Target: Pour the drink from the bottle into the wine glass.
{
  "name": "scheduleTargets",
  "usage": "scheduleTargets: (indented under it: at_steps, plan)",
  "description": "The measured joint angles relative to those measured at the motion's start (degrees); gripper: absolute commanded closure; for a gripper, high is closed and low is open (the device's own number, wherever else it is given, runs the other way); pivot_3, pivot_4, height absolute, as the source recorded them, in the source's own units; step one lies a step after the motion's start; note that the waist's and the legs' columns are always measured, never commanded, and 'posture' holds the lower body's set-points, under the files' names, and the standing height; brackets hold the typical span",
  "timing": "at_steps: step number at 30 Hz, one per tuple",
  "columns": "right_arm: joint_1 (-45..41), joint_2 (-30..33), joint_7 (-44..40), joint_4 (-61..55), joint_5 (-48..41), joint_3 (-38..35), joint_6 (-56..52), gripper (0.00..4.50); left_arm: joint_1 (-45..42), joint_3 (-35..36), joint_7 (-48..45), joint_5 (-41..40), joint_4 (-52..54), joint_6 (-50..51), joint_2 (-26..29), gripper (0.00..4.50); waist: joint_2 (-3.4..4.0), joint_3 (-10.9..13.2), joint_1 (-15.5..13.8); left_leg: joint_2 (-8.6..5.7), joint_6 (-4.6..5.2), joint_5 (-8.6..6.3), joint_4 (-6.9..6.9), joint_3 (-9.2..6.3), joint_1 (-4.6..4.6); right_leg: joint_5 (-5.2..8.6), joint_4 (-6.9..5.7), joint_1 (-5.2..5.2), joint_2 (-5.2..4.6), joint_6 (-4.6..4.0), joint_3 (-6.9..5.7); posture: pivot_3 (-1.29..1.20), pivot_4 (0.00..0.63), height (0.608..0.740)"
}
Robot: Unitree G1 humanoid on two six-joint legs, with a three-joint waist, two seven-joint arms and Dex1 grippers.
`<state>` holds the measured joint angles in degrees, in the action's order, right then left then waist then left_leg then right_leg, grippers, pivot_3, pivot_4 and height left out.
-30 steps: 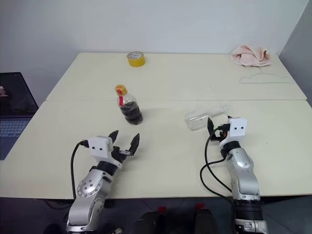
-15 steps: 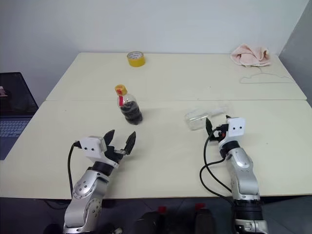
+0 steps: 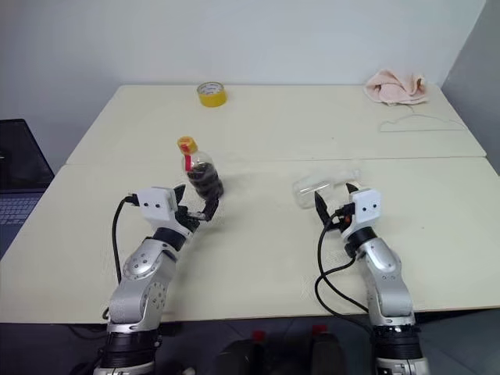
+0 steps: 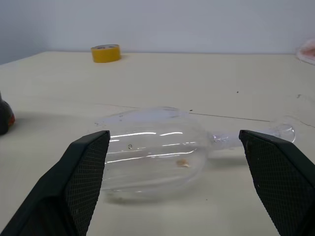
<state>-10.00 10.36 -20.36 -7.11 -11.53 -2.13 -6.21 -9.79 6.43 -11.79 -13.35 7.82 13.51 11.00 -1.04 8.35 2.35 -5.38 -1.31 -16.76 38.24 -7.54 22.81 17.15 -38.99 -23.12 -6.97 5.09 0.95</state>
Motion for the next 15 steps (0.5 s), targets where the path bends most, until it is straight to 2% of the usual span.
scheduleTargets:
  at_steps: [8, 15]
  plan:
    - [0.0, 5.8, -9.2, -4.2, -2.1, 4.4, -1.2, 0.0, -3.9, 0.7, 1.1, 0.6, -3.6, -0.3, 0.1, 0.03, 0.0, 0.0, -0.5, -0.06, 0.0, 0.0, 0.09, 0.0, 0.01, 0.0, 0.02, 0.04, -0.04, 0.0, 0.0, 0.0, 0.15, 0.74]
    - [-1.3, 11.2, -15.9, -6.7, -4.4, 6.6, -7.0, 0.0, -7.2, 0.7, 0.9, 1.2, -8.7, -1.3, 0.4, 0.03, -0.02, 0.0, -0.5, -0.05, 0.0, 0.0, 0.13, -0.02, 0.03, 0.0, 0.02, 0.07, -0.04, 0.0, -0.02, 0.0, 0.15, 0.74]
